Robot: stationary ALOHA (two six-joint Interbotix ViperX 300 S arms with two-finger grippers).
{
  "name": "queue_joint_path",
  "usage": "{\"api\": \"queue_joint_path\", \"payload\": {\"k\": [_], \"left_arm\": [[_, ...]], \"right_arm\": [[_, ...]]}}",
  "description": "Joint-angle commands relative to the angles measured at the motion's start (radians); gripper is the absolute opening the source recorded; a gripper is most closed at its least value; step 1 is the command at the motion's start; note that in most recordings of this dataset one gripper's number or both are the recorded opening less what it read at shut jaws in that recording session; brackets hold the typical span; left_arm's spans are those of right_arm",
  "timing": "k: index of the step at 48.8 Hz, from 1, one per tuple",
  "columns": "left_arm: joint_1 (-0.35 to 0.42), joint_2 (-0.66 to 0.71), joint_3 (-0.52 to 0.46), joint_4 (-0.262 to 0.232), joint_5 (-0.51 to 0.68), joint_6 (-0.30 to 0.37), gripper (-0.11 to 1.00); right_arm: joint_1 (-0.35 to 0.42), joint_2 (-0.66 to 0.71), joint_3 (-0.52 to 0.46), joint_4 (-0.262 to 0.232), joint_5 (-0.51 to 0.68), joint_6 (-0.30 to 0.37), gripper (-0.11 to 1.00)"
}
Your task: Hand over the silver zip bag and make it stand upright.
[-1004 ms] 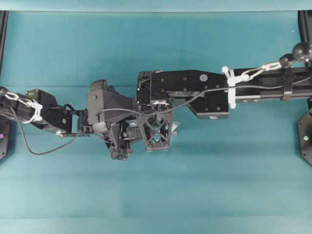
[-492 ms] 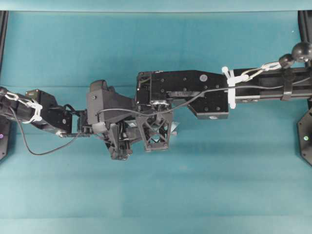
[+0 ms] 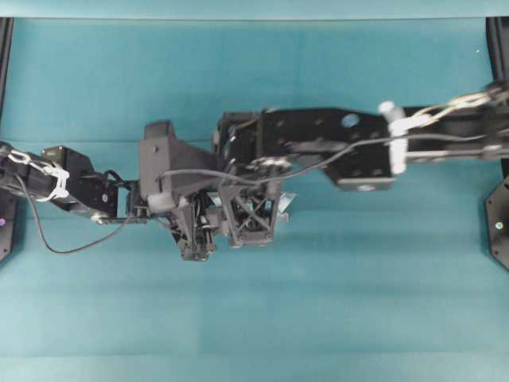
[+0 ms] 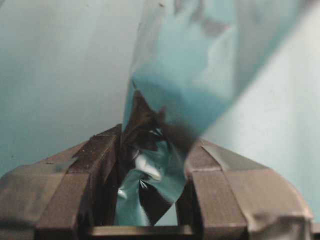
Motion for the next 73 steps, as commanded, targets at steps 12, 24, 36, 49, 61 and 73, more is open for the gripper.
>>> {"api": "queue_joint_path", "payload": {"k": [12,24,36,49,61,73], "left_arm": [[-0.009,-0.006,-0.003,0.003,0.000,0.000,0.32],[-0.009,-0.014,-0.002,0.003,0.000,0.002,0.32],[-0.011,-0.015,-0.006,0.003,0.000,0.002,0.32],[-0.014,-0.017,-0.008,0.003,0.000,0.000,0.32],[-0.017,-0.018,-0.006,0.003,0.000,0.000,0.29],[-0.017,-0.018,-0.003,0.003,0.000,0.003,0.29]], "right_arm": [[-0.018,-0.247,0.156,0.005,-0.204,0.086,0.87],[-0.015,-0.474,0.436,0.009,-0.523,0.206,0.87],[0.006,-0.672,0.709,0.005,-0.890,0.219,0.87],[0.015,-0.793,0.865,0.003,-0.928,0.225,0.87],[0.015,-0.825,0.931,0.005,-0.928,0.227,0.87],[0.015,-0.828,0.946,0.003,-0.930,0.227,0.87]]}}
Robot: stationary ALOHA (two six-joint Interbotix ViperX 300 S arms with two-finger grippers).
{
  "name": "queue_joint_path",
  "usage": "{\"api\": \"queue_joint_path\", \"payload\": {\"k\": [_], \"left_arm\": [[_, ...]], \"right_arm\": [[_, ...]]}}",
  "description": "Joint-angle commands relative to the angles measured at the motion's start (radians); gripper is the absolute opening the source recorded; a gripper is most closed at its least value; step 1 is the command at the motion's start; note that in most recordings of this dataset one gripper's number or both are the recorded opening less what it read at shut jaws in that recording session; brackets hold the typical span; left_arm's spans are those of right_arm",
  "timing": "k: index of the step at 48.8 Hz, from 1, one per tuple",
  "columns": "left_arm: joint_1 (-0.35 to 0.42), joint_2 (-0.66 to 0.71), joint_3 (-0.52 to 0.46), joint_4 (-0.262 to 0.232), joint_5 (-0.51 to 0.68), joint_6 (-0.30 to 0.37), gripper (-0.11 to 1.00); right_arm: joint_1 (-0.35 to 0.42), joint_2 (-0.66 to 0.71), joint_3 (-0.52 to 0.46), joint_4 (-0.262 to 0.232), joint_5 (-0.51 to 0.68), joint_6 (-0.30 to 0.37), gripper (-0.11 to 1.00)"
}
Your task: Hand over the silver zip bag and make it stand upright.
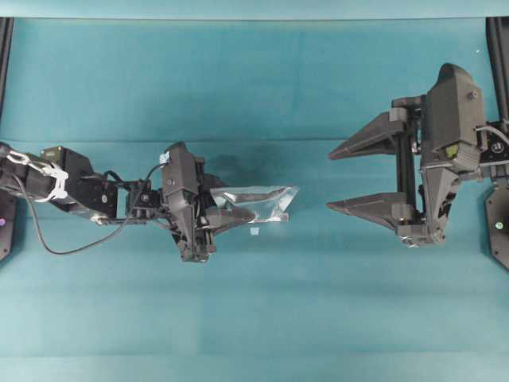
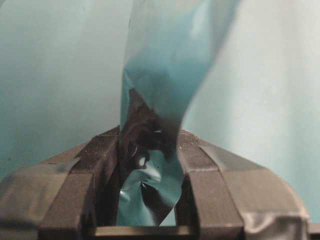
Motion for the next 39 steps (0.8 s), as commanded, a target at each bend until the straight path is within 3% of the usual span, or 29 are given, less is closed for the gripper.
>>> {"api": "queue_joint_path", "payload": {"k": [1,39], "left_arm": [[-0.011,-0.011,-0.002,0.003,-0.003,0.002,0.29],[-0.017,-0.011,-0.006,0.003,0.035,0.031,0.29]], "right_arm": [[0.003,-0.012,-0.009,0.000,-0.009,0.011,0.87],[0.003,-0.021,0.005,0.002,-0.009,0.012,0.87]]}}
